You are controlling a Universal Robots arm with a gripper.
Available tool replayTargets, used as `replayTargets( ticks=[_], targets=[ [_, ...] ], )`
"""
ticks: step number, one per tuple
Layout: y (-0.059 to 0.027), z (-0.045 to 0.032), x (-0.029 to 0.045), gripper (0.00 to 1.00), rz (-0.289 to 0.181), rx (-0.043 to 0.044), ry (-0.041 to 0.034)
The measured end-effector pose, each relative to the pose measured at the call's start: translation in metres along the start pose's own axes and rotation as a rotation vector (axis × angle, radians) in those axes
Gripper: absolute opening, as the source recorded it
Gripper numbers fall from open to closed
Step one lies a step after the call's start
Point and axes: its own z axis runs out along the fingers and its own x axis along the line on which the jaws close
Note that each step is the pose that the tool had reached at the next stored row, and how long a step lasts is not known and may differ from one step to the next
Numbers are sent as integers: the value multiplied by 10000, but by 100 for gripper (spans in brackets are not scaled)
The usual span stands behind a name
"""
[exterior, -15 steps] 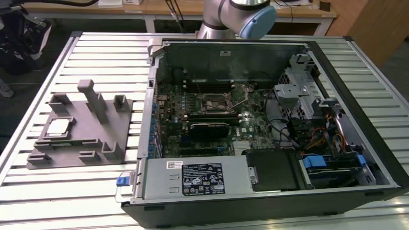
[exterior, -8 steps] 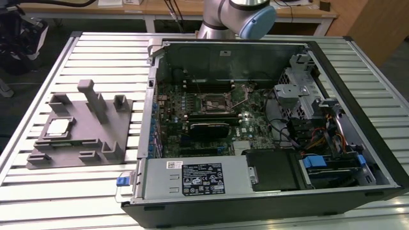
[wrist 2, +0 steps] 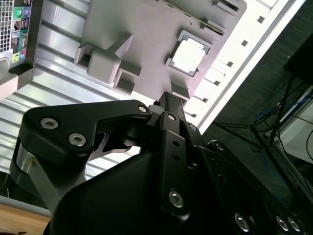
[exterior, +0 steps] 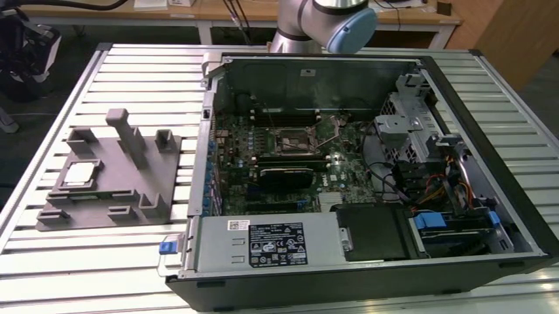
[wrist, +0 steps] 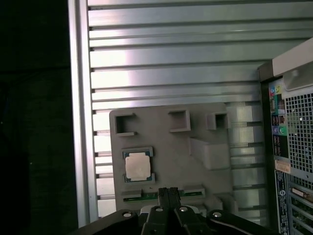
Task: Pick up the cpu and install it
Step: 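Reach for the cpu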
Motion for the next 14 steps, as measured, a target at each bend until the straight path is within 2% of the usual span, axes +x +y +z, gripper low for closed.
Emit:
replayTargets(
  ticks=[14],
  targets=[
    [-8,19,104,11,0,0,0]
  ],
)
